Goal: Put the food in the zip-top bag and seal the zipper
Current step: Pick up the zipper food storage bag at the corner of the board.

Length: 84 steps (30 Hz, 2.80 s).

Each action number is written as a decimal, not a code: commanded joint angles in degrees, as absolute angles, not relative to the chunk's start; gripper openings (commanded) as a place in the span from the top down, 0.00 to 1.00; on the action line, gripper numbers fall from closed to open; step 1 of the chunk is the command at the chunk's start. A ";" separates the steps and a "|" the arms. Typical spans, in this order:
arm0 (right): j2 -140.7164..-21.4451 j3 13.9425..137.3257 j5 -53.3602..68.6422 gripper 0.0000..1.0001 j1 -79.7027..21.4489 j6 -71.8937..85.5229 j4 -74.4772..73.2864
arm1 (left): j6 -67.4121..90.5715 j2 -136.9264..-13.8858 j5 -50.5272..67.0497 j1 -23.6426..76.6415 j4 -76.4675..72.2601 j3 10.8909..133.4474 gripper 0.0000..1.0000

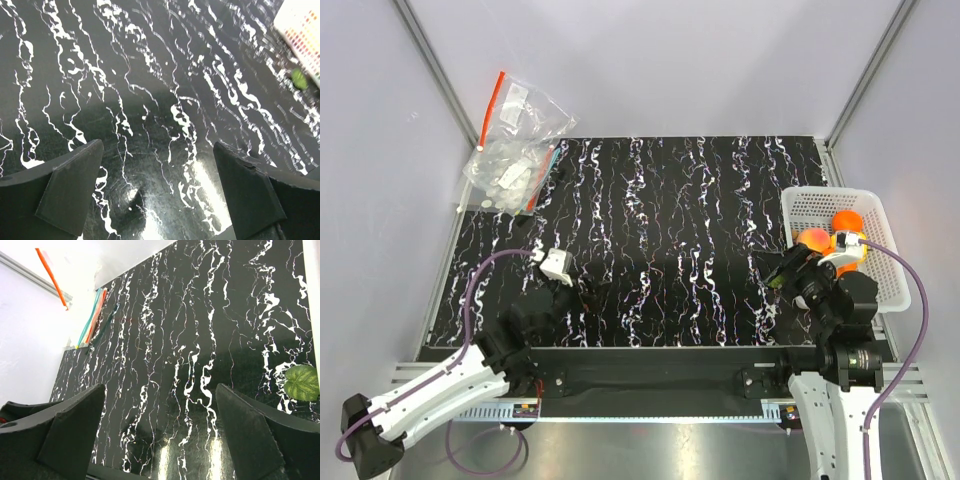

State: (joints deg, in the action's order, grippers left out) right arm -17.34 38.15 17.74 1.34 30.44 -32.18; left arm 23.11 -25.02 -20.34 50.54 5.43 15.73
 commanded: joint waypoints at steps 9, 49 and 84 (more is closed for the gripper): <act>-16.17 38.58 17.58 0.00 1.23 29.88 -29.97 | 20.74 -31.19 -23.28 50.27 0.97 20.56 0.01; -14.06 37.53 32.17 0.00 1.14 29.97 -25.84 | -13.69 -130.13 -31.20 14.41 -0.88 114.05 0.01; -14.77 40.51 33.84 0.00 0.88 30.15 -29.97 | -12.43 -122.12 -28.22 9.67 -24.17 102.24 1.00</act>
State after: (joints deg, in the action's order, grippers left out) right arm -14.92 37.89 33.63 1.13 30.02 -29.89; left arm -21.76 -136.00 -30.74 9.04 -20.05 104.42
